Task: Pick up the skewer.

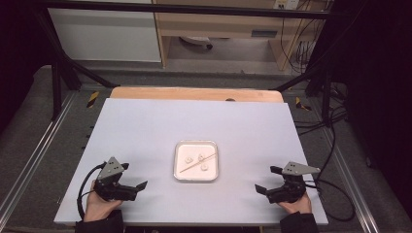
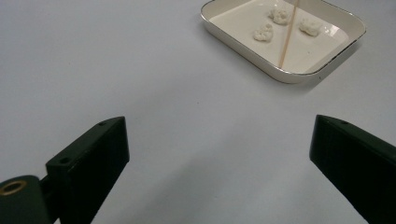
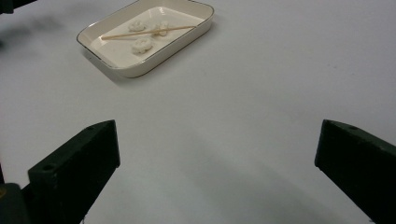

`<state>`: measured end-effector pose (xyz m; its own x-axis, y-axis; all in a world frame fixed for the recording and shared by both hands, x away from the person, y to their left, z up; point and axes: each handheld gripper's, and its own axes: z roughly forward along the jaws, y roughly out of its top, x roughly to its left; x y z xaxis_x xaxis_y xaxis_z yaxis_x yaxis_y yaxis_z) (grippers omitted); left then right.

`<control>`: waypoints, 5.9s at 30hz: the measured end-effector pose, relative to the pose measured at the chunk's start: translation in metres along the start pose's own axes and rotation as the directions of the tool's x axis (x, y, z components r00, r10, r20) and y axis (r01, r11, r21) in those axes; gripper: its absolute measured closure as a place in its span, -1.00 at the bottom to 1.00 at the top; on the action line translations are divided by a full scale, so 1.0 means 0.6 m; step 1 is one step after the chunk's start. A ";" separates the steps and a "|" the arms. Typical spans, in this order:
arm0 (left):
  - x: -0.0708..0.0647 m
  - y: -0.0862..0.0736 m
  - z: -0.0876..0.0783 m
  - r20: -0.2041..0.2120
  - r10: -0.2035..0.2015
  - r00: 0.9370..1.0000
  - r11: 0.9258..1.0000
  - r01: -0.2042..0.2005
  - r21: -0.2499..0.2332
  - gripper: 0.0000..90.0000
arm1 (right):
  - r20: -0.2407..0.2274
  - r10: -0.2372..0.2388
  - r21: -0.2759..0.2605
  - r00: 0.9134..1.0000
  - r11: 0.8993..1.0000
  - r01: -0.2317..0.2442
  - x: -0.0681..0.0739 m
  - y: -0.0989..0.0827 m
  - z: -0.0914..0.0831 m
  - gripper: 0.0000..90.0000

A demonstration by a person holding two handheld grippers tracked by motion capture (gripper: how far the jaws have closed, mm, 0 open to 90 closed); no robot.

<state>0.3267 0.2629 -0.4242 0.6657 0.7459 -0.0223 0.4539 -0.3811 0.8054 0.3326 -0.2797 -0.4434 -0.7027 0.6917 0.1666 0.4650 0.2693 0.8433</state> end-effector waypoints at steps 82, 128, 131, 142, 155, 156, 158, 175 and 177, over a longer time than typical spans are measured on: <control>-0.121 0.145 0.231 0.107 0.187 0.976 0.965 -0.203 0.165 0.56 | -0.011 -0.014 0.053 1.000 0.998 0.015 0.003 -0.002 0.012 -0.98; -0.135 0.141 0.190 0.174 0.181 0.968 0.976 -0.199 0.091 0.96 | 0.014 -0.096 0.091 0.995 0.991 0.094 0.016 0.016 0.023 -0.97; -0.141 0.144 0.187 0.179 0.192 0.965 0.973 -0.211 0.091 0.96 | 0.024 -0.136 0.105 0.990 0.985 0.133 0.023 0.025 0.027 -0.96; -0.176 0.159 0.189 0.212 0.248 0.945 0.957 -0.273 0.095 0.96 | 0.047 -0.253 0.151 0.966 0.958 0.244 0.043 0.044 0.036 -0.95; -0.221 0.184 0.199 0.257 0.315 0.914 0.929 -0.353 0.116 0.96 | 0.058 -0.391 0.212 0.918 0.904 0.372 0.069 0.067 0.045 -0.90; -0.223 0.185 0.200 0.257 0.319 0.912 0.927 -0.357 0.117 0.96 | 0.058 -0.391 0.212 0.918 0.904 0.372 0.069 0.067 0.045 -0.90; -0.229 0.189 0.202 0.261 0.328 0.908 0.923 -0.367 0.118 0.96 | 0.058 -0.416 0.218 0.908 0.892 0.395 0.073 0.069 0.048 -0.88; -0.263 0.209 0.221 0.304 0.379 0.874 0.882 -0.440 0.167 0.96 | 0.031 -0.664 0.300 0.747 0.719 0.627 0.105 0.085 0.075 -0.44; -0.266 0.212 0.223 0.311 0.381 0.871 0.878 -0.446 0.173 0.96 | 0.027 -0.685 0.296 0.728 0.701 0.649 0.107 0.085 0.076 -0.35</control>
<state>0.3573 0.0225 -0.3975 0.9367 0.3345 0.1037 0.2041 -0.7620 0.6146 0.3358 -0.1911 -0.4130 -0.8156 0.3370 -0.4703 0.0291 0.8358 0.5483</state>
